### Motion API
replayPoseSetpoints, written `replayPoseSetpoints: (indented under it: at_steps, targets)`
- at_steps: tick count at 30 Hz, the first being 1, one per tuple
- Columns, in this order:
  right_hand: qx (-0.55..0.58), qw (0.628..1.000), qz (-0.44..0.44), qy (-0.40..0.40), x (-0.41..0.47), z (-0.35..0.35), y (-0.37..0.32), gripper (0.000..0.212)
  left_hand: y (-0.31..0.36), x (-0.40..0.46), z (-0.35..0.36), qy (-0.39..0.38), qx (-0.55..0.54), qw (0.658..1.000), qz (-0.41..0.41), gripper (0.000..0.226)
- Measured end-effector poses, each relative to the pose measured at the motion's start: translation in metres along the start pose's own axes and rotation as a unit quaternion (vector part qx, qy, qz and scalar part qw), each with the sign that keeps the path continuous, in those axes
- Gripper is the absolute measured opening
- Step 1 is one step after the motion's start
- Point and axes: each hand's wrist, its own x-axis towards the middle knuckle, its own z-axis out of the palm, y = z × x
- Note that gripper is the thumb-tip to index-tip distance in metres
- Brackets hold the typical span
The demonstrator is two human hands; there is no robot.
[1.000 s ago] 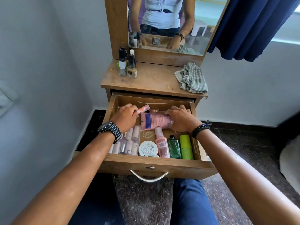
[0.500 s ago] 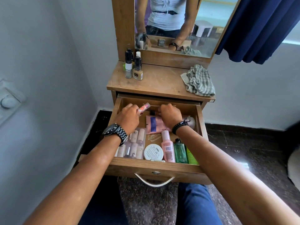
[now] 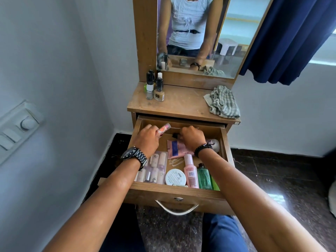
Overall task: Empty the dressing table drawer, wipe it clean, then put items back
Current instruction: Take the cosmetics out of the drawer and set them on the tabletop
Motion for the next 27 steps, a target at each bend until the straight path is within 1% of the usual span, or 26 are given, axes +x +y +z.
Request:
replayPoseSetpoints:
  at_steps: [4, 8, 10, 12, 14, 16, 20, 24, 27]
  targets:
    - [0.056, 0.997, -0.023, 0.048, -0.007, -0.002, 0.005, 0.025, 0.000, -0.002, -0.005, 0.026, -0.011, 1.000, 0.014, 0.024]
    - [0.116, 0.985, -0.074, 0.101, -0.015, -0.015, 0.002, 0.022, 0.000, 0.000, -0.012, 0.069, -0.038, 0.997, 0.017, 0.028]
    - [0.158, 0.975, -0.095, 0.122, -0.013, -0.032, -0.004, 0.019, -0.001, 0.005, -0.019, 0.110, -0.031, 0.993, 0.001, 0.029]
    - [0.209, 0.960, -0.104, 0.153, -0.009, -0.049, -0.009, 0.012, -0.001, 0.010, -0.028, 0.156, -0.026, 0.987, -0.025, 0.030]
    - [0.242, 0.947, -0.108, 0.180, 0.000, -0.060, -0.016, 0.008, -0.003, 0.017, -0.038, 0.183, -0.047, 0.980, -0.057, 0.031]
    - [0.252, 0.943, -0.108, 0.186, 0.013, -0.064, -0.022, 0.013, -0.006, 0.029, -0.049, 0.178, -0.067, 0.978, -0.084, 0.030]
    - [0.253, 0.946, -0.104, 0.172, 0.040, -0.055, -0.035, 0.017, -0.019, 0.054, -0.066, 0.143, -0.042, 0.983, -0.108, 0.023]
    - [0.273, 0.939, -0.098, 0.182, 0.058, -0.044, -0.045, 0.012, -0.022, 0.072, -0.071, 0.122, -0.038, 0.985, -0.116, 0.020]
    - [0.289, 0.932, -0.095, 0.196, 0.065, -0.041, -0.050, 0.008, -0.018, 0.081, -0.068, 0.117, -0.052, 0.984, -0.121, 0.022]
